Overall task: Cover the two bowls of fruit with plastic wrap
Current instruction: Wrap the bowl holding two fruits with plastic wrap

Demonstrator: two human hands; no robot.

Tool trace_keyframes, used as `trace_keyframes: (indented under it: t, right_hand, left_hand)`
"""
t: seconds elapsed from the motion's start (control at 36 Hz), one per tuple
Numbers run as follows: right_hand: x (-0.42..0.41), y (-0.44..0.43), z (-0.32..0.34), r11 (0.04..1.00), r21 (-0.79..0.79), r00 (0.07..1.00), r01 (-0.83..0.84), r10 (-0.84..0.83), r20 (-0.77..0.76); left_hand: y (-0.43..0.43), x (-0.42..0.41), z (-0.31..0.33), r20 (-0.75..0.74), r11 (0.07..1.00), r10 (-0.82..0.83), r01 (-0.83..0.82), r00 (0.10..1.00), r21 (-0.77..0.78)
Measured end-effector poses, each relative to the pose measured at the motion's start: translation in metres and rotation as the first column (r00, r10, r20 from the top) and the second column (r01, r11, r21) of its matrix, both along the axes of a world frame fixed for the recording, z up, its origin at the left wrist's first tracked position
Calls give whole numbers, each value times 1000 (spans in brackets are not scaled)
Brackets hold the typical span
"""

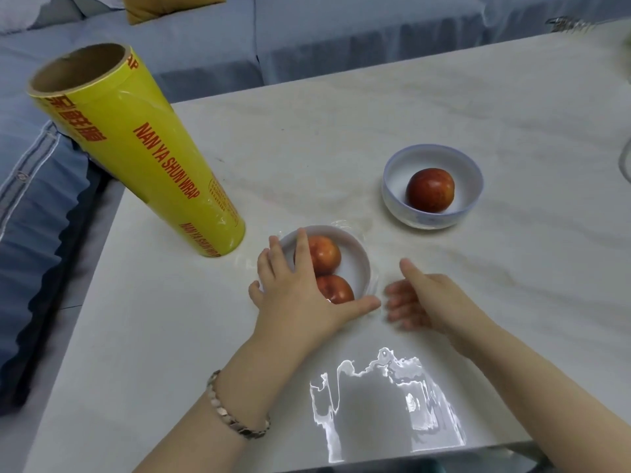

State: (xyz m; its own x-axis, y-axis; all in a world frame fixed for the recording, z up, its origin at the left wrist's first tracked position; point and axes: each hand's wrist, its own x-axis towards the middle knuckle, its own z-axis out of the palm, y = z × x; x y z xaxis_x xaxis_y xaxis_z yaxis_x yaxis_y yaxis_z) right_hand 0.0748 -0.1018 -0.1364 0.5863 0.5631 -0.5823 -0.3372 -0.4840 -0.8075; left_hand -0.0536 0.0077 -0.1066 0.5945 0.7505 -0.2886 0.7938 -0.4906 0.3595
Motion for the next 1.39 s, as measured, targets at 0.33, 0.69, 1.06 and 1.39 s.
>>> trace_keyframes:
  t: [0.33, 0.69, 1.06, 1.39]
  right_hand:
    - [-13, 26, -1, 987, 148, 995, 69, -59, -75]
    - [-31, 30, 15, 868, 322, 894, 378, -433, 117]
    - [-19, 26, -24, 956, 54, 809, 289, -275, 519]
    - [-12, 1, -14, 995, -17, 845, 101, -76, 529]
  left_hand:
    - [34, -1, 2, -138, 896, -439, 444, 888, 9]
    - [33, -3, -3, -109, 919, -385, 392, 916, 47]
    - [32, -3, -3, -91, 921, -381, 386, 920, 43]
    - [65, -3, -11, 333, 936, 272, -168, 903, -308]
